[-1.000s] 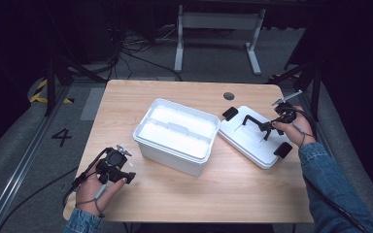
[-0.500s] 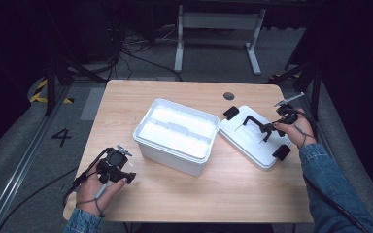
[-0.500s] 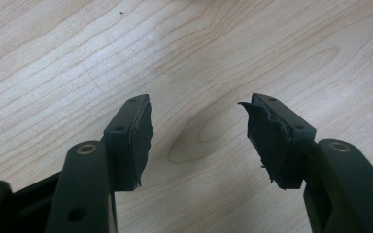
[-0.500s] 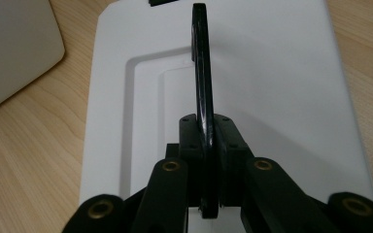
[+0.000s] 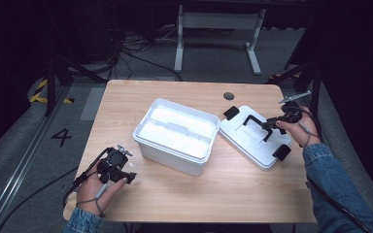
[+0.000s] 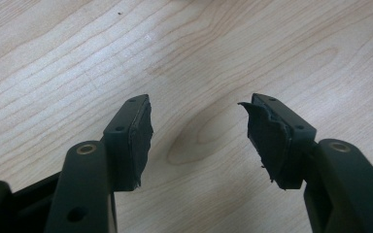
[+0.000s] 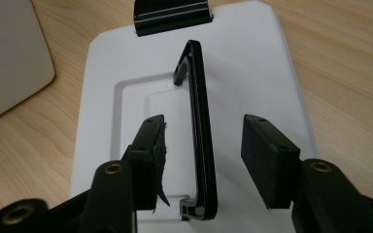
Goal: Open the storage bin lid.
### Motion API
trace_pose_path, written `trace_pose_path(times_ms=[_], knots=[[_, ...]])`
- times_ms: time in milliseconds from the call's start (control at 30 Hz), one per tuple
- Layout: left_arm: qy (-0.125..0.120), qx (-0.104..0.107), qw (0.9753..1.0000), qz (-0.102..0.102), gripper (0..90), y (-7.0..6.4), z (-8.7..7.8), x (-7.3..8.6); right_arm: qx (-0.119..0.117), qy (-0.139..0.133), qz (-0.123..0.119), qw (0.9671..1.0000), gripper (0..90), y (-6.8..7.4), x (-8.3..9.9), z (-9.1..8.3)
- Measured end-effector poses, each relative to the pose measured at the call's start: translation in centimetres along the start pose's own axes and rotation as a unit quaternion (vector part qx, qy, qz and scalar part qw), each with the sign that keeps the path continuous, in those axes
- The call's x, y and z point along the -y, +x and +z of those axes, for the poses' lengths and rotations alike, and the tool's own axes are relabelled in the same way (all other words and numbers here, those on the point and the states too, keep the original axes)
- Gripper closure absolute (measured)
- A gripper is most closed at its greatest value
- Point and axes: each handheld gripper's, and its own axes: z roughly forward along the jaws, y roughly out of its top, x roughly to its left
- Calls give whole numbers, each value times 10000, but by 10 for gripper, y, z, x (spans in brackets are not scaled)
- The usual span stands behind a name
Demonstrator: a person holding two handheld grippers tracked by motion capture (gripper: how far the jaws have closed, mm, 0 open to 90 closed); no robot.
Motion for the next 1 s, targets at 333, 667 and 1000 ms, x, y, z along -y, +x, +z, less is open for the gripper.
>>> trace_pose_path(times_ms=[333,667,1000], knots=[[-27,-24,10000,-23,424,-1,-3,3,-74,-365,-529,9979,469,39,1,-30],[-25,-20,10000,-2,424,-1,-2,2,-529,-513,-910,9931,469,92,20,-49],[-6,-5,10000,-8,424,-1,-1,2,-693,-410,-957,9921,472,124,42,-45]])
